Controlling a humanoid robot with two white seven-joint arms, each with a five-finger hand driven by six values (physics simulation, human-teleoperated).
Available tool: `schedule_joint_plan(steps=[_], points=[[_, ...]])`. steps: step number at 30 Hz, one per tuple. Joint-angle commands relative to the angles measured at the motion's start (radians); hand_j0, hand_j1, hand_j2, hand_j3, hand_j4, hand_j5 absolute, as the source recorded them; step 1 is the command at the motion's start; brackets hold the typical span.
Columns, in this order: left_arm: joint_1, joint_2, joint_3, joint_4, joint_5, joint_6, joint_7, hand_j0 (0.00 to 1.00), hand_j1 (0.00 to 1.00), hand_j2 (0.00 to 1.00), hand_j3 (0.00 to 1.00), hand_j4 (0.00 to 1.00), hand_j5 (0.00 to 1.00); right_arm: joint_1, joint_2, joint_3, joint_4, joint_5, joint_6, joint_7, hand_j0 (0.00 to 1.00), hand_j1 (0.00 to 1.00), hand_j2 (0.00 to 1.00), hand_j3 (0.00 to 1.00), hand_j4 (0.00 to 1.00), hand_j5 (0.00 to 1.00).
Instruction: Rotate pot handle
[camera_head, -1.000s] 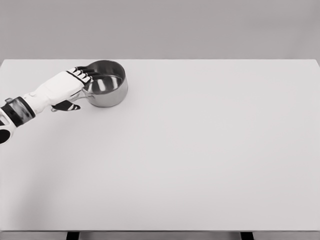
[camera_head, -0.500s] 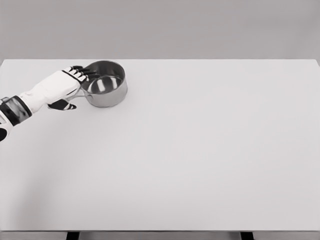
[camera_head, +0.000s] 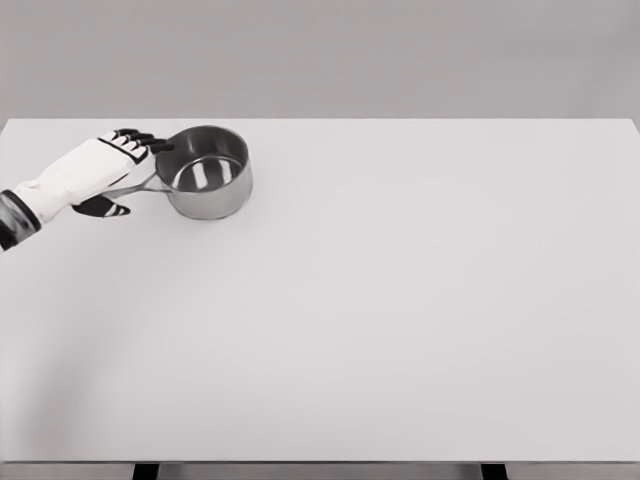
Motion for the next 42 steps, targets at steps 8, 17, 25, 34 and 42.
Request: schedule_joint_plan(steps=[8, 17, 25, 34, 42], points=[[-0.003, 0.003, 0.02, 0.034, 0.007, 0.001, 0.001, 1.0, 1.0, 1.0, 1.0, 1.0, 1.0, 0.0, 0.0, 0.0, 0.0, 0.0, 0.0, 0.0, 1.0, 1.0, 1.0, 1.0, 1.0, 1.0], [-0.021, 0.001, 0.019, 0.063, 0.007, 0.001, 0.001, 1.0, 1.0, 1.0, 1.0, 1.0, 1.0, 0.0, 0.0, 0.0, 0.0, 0.0, 0.0, 0.0, 1.0, 1.0, 1.0, 1.0, 1.0, 1.0], [-0.043, 0.001, 0.025, 0.071, 0.007, 0.001, 0.001, 1.0, 1.0, 1.0, 1.0, 1.0, 1.0, 0.0, 0.0, 0.0, 0.0, 0.0, 0.0, 0.0, 1.0, 1.0, 1.0, 1.0, 1.0, 1.0], [-0.049, 0.0, 0.034, 0.122, 0.007, 0.001, 0.001, 1.0, 1.0, 1.0, 1.0, 1.0, 1.0, 0.0, 0.0, 0.0, 0.0, 0.0, 0.0, 0.0, 1.0, 1.0, 1.0, 1.0, 1.0, 1.0], [-0.066, -0.01, 0.039, 0.16, 0.007, 0.001, 0.002, 1.0, 1.0, 1.0, 1.0, 1.0, 1.0, 0.0, 0.0, 0.0, 0.0, 0.0, 0.0, 0.0, 1.0, 1.0, 1.0, 1.0, 1.0, 1.0]])
